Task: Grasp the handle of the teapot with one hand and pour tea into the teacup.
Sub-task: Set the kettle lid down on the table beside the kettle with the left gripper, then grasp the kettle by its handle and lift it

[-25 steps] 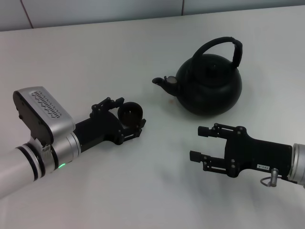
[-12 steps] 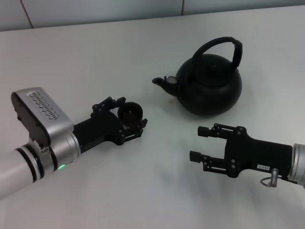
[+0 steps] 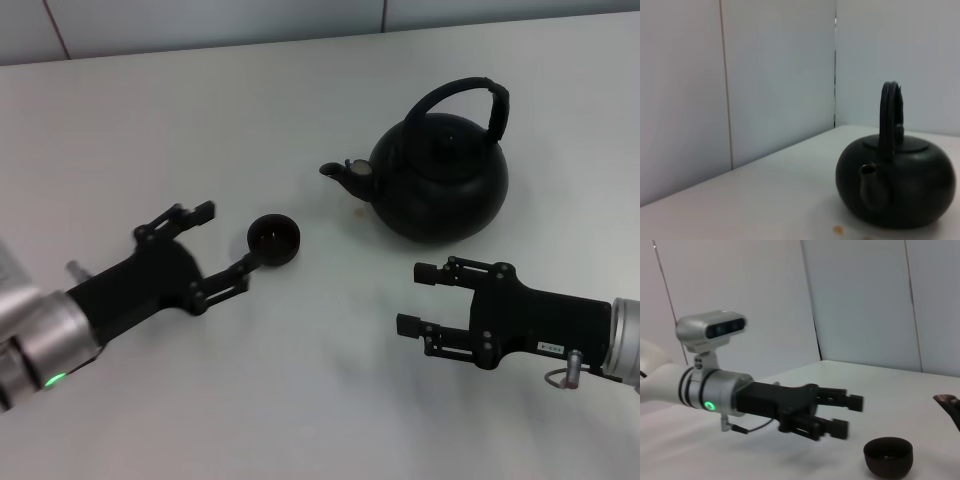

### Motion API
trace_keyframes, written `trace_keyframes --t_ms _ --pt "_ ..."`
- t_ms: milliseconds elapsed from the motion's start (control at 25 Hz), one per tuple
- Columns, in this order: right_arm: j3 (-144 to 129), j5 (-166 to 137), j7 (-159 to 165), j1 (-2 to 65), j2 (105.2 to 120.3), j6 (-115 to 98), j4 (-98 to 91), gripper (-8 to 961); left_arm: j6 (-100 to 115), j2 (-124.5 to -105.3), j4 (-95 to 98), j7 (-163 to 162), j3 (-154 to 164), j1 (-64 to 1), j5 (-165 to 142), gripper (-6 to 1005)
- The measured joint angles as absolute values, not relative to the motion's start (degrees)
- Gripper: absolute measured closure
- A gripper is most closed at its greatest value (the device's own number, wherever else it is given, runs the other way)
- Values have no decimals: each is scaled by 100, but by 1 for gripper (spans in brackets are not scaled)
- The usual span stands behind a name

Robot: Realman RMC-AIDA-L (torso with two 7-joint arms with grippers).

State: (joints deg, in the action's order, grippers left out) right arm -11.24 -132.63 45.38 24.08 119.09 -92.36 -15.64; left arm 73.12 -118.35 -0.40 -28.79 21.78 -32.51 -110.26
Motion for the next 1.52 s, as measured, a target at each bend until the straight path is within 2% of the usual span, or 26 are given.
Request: trace_keyframes --t_ms 440,960,1520 --pt "-1115 -13129 4550 2426 11909 -9224 -1556 260 8922 -11768 1524 -4075 2829 -2107 -11032 157" --pt "-1116 -13042 4553 2434 11909 -9205 -1529 262 8873 -11642 1563 -3989 3099 -2028 -11036 158" --pt "-1116 -12969 4530 2399 11917 -9157 -1504 263 8770 -11589 1644 -3963 3156 -2007 -11126 157"
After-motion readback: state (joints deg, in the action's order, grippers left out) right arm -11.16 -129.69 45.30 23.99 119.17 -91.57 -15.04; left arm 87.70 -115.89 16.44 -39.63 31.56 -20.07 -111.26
